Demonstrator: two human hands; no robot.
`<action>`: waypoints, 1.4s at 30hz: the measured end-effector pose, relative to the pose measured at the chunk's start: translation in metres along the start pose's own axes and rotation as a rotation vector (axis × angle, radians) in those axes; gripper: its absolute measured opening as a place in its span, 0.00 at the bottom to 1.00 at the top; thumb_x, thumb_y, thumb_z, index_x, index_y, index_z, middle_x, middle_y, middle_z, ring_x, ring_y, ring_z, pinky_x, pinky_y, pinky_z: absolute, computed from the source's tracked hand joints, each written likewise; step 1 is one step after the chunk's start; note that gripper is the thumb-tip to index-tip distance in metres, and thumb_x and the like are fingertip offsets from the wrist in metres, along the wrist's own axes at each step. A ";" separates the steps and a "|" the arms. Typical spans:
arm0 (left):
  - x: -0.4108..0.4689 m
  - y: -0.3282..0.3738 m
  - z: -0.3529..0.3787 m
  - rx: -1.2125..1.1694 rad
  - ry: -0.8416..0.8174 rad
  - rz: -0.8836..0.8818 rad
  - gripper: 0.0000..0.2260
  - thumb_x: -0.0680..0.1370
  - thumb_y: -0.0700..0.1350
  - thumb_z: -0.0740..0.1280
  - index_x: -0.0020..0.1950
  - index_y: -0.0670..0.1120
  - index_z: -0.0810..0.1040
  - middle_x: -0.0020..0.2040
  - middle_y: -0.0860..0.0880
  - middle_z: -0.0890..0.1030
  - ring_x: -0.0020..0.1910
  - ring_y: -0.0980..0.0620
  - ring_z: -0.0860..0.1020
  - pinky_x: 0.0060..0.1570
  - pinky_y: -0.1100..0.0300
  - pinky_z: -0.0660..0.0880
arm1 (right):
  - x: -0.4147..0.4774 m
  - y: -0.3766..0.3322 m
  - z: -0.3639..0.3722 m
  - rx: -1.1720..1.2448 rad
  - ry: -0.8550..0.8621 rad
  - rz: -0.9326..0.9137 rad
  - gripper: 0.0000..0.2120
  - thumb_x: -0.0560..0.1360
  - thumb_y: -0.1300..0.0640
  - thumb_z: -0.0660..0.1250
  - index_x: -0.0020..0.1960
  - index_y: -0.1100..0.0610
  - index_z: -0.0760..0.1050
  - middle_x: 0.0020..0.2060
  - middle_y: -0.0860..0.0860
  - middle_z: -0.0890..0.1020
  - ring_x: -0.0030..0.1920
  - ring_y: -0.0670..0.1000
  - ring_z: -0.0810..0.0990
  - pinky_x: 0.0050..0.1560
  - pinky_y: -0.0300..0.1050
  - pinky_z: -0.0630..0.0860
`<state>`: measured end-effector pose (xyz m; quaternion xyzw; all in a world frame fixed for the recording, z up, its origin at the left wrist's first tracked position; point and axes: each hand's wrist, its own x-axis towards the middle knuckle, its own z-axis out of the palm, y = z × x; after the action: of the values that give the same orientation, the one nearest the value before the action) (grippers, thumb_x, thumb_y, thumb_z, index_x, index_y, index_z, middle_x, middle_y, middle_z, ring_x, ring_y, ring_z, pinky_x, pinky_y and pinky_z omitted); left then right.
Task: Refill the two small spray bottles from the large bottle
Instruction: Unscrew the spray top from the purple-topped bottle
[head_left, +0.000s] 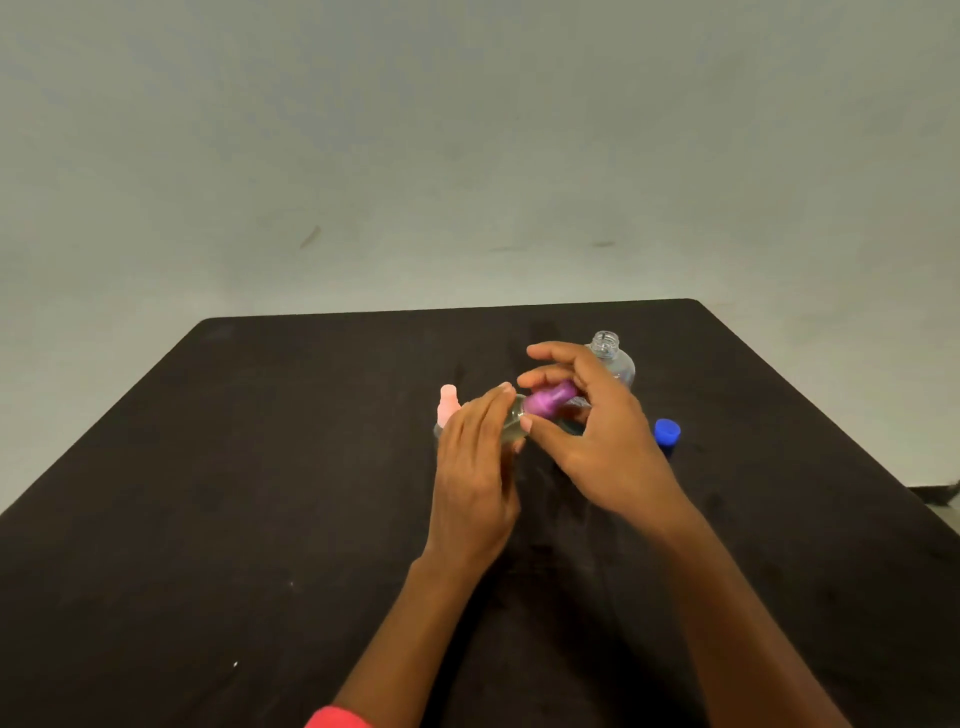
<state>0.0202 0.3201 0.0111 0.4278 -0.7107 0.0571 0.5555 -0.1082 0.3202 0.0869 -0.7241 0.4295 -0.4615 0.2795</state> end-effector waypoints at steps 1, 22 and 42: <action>-0.001 0.000 0.001 0.014 0.008 0.009 0.17 0.77 0.35 0.61 0.66 0.36 0.70 0.62 0.40 0.76 0.64 0.50 0.70 0.60 0.35 0.69 | -0.001 0.001 0.001 0.005 0.020 0.013 0.23 0.71 0.59 0.74 0.62 0.47 0.71 0.51 0.42 0.79 0.54 0.40 0.77 0.53 0.29 0.73; -0.010 -0.004 0.000 0.295 0.060 0.084 0.16 0.78 0.37 0.60 0.67 0.41 0.67 0.61 0.41 0.78 0.65 0.46 0.71 0.70 0.47 0.62 | 0.000 0.011 0.003 0.118 0.020 0.090 0.13 0.71 0.42 0.64 0.46 0.49 0.79 0.38 0.44 0.83 0.40 0.43 0.81 0.40 0.38 0.79; -0.011 -0.004 0.000 0.353 0.068 0.077 0.18 0.77 0.37 0.60 0.67 0.43 0.68 0.61 0.43 0.78 0.65 0.48 0.71 0.70 0.44 0.58 | -0.005 0.009 -0.007 0.136 -0.028 0.184 0.10 0.71 0.49 0.70 0.50 0.52 0.80 0.41 0.48 0.84 0.41 0.46 0.83 0.40 0.39 0.80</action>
<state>0.0232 0.3238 0.0003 0.4888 -0.6865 0.2166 0.4928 -0.1191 0.3201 0.0811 -0.6674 0.4580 -0.4516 0.3754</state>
